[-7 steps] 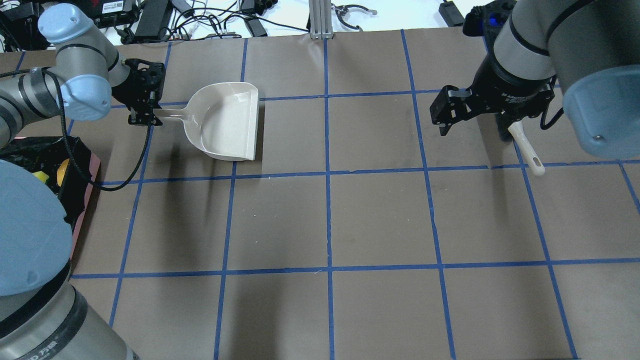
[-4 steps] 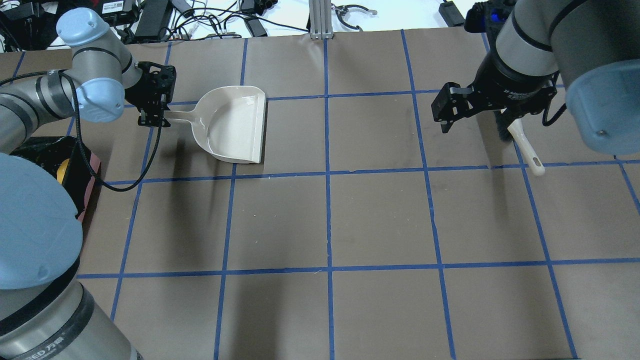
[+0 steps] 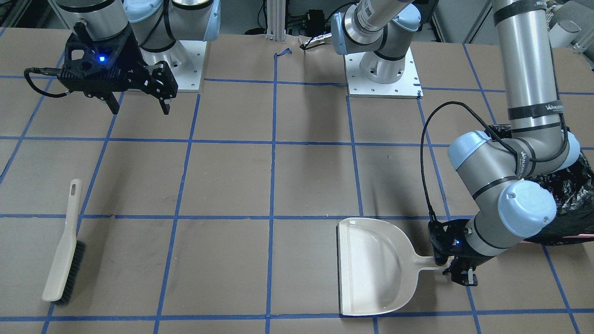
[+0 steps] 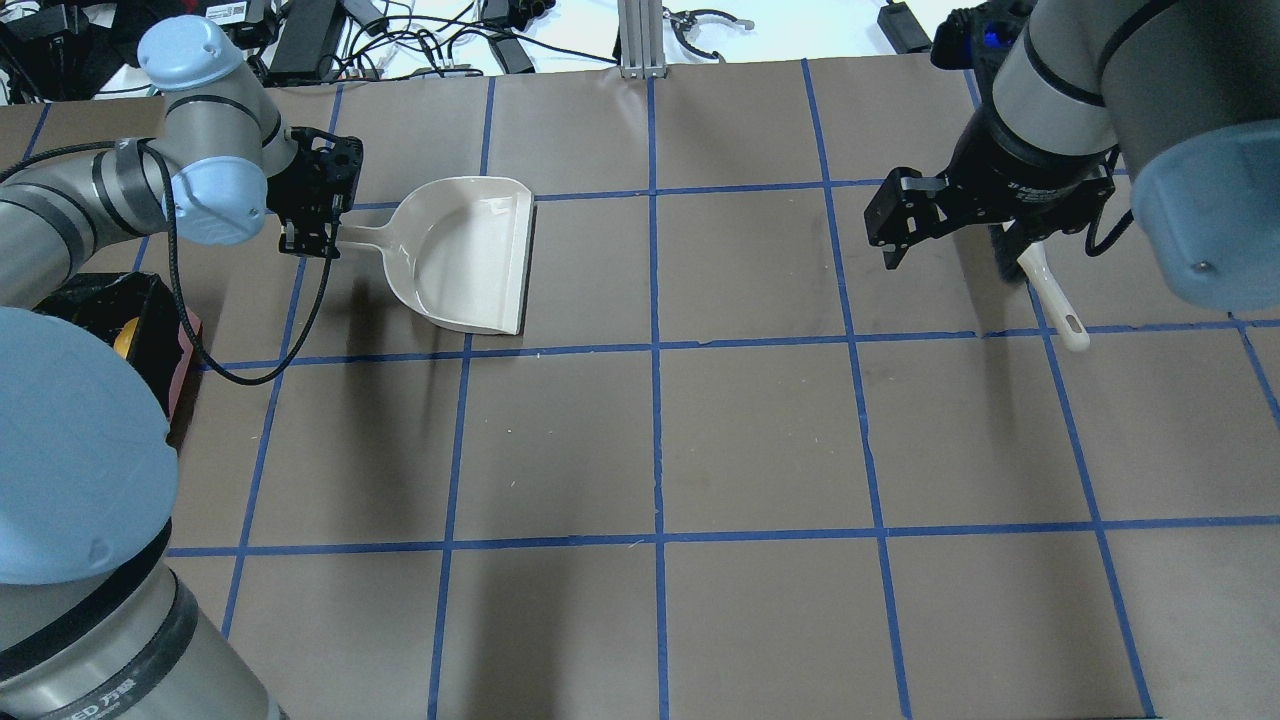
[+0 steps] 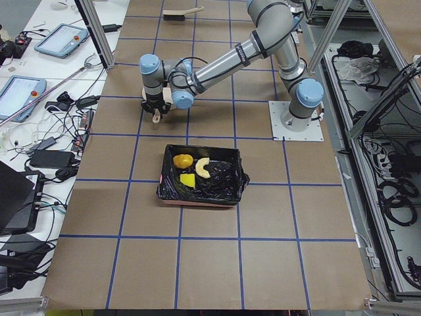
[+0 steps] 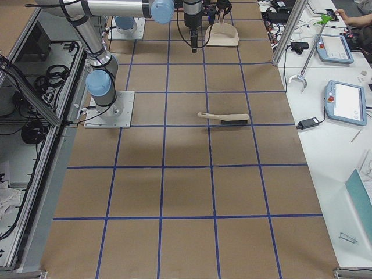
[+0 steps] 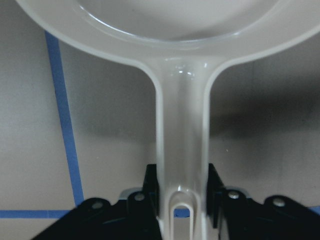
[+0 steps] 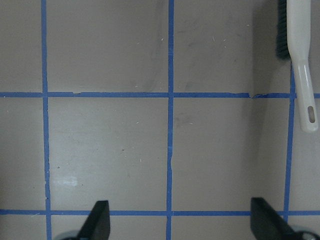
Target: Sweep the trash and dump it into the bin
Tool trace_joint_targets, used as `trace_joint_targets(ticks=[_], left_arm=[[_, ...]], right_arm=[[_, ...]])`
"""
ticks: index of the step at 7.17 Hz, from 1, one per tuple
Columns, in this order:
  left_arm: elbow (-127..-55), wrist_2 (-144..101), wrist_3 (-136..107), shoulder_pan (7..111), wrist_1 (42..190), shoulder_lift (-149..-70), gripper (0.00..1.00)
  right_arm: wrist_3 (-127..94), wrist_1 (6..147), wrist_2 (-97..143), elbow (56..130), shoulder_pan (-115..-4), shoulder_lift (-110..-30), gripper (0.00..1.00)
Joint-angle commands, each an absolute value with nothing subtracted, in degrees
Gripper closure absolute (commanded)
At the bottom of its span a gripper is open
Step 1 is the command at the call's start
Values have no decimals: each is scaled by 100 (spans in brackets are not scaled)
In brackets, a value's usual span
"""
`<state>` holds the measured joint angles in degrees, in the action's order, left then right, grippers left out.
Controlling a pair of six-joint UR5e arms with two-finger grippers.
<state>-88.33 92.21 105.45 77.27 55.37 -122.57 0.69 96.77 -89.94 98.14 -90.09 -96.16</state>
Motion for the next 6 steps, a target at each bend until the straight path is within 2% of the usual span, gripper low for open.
trace_joint_targets(ticks=[1,4,6], left_arm=[[-8833,9237,10529,7778,5555,-12217,0],[-8737,9273,10573,7770,5694,-11806,0],[-8605,9211,10460,7778,6615,-11218,0]], right_arm=[[62,9659,-9000,9817,-9009,-9624,0],[79,9651,-9009,9826,-9000,-9624,0],[123,9676,-8991,9844,-9000,-9607,0]])
